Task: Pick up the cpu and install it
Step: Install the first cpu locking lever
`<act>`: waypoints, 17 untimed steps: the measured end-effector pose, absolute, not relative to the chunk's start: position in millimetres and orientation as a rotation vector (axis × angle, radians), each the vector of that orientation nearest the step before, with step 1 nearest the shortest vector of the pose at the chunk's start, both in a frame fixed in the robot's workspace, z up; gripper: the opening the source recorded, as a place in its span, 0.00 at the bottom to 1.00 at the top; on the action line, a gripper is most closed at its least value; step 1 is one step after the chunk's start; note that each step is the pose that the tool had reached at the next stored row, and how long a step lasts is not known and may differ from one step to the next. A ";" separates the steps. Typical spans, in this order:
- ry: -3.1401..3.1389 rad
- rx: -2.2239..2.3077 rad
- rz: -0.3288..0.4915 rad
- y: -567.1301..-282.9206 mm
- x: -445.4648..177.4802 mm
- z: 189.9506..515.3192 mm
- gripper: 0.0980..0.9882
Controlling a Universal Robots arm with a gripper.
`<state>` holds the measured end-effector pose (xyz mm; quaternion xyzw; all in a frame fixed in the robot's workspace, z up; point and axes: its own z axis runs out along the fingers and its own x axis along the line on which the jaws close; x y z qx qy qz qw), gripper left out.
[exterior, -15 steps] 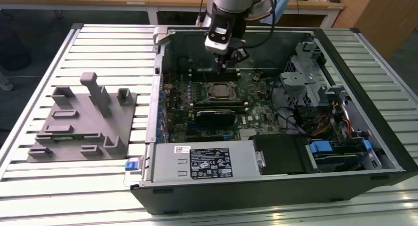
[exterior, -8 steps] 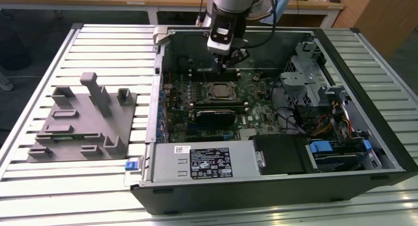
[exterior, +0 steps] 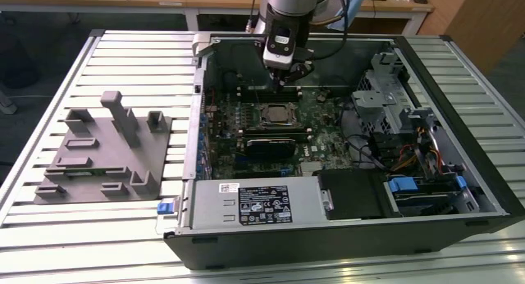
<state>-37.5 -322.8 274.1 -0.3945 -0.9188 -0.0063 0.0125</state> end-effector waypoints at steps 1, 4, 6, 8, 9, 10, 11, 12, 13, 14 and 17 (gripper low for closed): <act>-2.867 -1.221 -0.020 -322.8 -37.5 274.0 0.01; -2.878 -1.195 -0.019 -322.8 -37.5 274.1 0.01; -2.885 -1.178 -0.019 -322.8 -37.5 274.0 0.01; -2.893 -1.159 -0.019 -322.8 -37.5 274.0 0.01; -2.896 -1.149 -0.019 -322.8 -37.5 274.1 0.01; -2.900 -1.139 -0.018 -322.8 -37.5 274.0 0.01; -2.904 -1.129 -0.018 -322.8 -37.5 274.1 0.01; -2.909 -1.117 -0.018 -322.8 -37.5 274.1 0.01; -2.914 -1.103 -0.018 -322.8 -37.5 274.1 0.01; -2.919 -1.090 -0.018 -322.8 -37.5 274.0 0.01; -2.936 -1.044 -0.017 -322.8 -37.5 274.1 0.01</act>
